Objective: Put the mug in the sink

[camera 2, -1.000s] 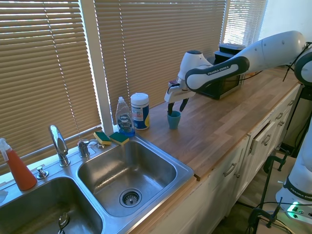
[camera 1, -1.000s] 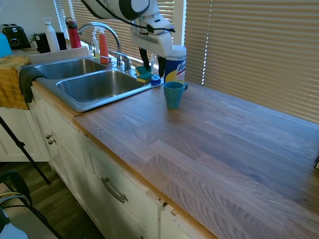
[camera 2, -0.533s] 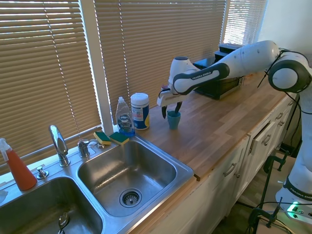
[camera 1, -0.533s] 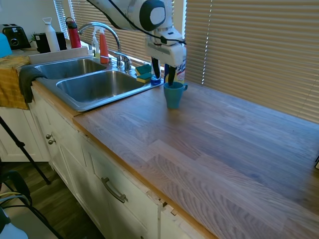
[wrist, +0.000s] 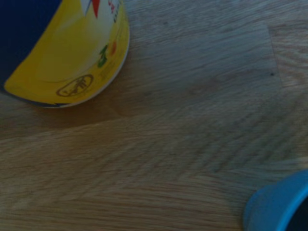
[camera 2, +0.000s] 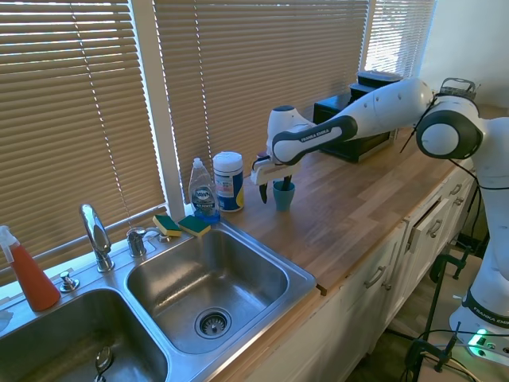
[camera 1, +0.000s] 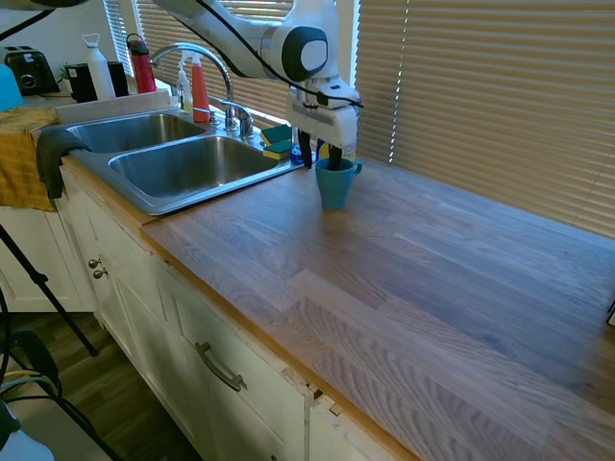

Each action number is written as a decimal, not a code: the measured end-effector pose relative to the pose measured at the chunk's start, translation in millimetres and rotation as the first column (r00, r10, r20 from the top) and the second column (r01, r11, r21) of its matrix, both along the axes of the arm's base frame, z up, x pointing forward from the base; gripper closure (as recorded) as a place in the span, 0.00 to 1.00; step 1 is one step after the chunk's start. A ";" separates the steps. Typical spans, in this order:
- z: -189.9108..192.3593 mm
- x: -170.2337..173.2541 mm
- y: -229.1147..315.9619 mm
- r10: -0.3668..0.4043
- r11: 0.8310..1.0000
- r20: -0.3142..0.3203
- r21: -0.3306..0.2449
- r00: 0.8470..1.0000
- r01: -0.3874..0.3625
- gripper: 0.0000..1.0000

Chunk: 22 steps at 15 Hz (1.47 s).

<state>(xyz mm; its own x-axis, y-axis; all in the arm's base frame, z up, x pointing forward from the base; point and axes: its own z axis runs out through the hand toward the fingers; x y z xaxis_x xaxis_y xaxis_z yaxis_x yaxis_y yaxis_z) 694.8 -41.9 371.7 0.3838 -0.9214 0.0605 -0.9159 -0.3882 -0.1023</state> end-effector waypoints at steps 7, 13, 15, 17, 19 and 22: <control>-15.0 2.5 -0.2 -0.005 1.000 -0.024 0.007 1.000 0.006 1.00; -16.9 2.7 2.0 -0.003 1.000 -0.026 0.007 1.000 0.003 1.00; -17.2 2.7 2.9 -0.003 1.000 -0.026 0.011 1.000 0.003 1.00; -17.0 3.0 4.8 -0.003 1.000 -0.024 0.015 1.000 0.003 1.00; -9.4 2.9 5.6 0.005 1.000 -0.013 0.014 1.000 -0.005 1.00; -7.0 2.6 11.3 0.026 1.000 -0.009 0.017 1.000 -0.026 1.00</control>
